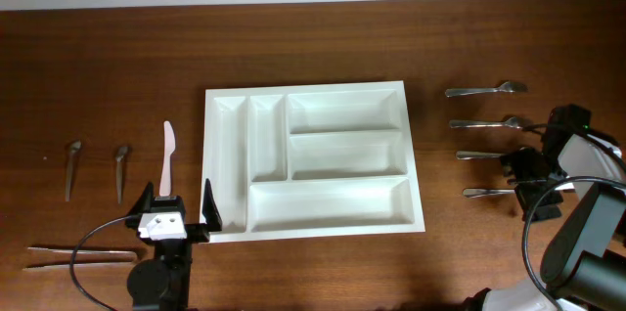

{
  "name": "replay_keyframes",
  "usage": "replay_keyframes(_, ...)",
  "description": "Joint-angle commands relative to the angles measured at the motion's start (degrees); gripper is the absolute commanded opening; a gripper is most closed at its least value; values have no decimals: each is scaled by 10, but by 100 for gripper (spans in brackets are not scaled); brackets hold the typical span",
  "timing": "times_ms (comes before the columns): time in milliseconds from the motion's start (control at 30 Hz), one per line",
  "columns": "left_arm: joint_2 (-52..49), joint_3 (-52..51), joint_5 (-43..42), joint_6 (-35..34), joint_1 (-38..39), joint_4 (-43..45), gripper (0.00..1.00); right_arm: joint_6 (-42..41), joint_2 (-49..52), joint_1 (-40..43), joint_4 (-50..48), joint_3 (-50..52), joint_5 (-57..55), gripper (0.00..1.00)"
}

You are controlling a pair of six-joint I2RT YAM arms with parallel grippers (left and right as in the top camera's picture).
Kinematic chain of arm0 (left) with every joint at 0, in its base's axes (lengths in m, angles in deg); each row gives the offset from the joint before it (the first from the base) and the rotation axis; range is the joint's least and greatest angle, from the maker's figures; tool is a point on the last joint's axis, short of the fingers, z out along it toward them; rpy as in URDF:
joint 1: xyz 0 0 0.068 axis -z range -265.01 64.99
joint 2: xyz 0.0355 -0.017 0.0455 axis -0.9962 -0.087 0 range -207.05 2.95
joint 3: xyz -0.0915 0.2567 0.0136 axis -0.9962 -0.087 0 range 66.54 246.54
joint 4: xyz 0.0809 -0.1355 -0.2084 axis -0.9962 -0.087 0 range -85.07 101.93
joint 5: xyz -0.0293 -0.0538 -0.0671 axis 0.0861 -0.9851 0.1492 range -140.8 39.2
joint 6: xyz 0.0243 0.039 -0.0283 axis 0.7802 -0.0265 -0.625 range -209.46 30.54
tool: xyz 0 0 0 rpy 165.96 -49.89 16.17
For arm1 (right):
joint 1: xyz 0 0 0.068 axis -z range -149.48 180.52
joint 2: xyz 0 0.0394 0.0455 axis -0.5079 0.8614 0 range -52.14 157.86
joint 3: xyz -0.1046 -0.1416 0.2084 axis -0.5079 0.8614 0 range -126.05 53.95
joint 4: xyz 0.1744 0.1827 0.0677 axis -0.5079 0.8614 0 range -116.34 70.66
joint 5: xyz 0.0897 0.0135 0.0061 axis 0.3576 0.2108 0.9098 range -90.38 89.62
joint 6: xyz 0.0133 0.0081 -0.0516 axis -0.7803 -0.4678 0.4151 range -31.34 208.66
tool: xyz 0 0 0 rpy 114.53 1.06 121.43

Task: Pack container
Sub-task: 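Lower the right gripper onto the bottom silver spoon and close on it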

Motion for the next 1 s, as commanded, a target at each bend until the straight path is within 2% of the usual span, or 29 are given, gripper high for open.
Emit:
replay_keyframes(0, 5, -1, 2, 7, -3, -3, 99, -9, 5, -2, -5, 4, -24, 99)
replay_keyframes(967, 5, -1, 2, 7, -3, -3, 99, -8, 13, -2, -36, 7, -26, 99)
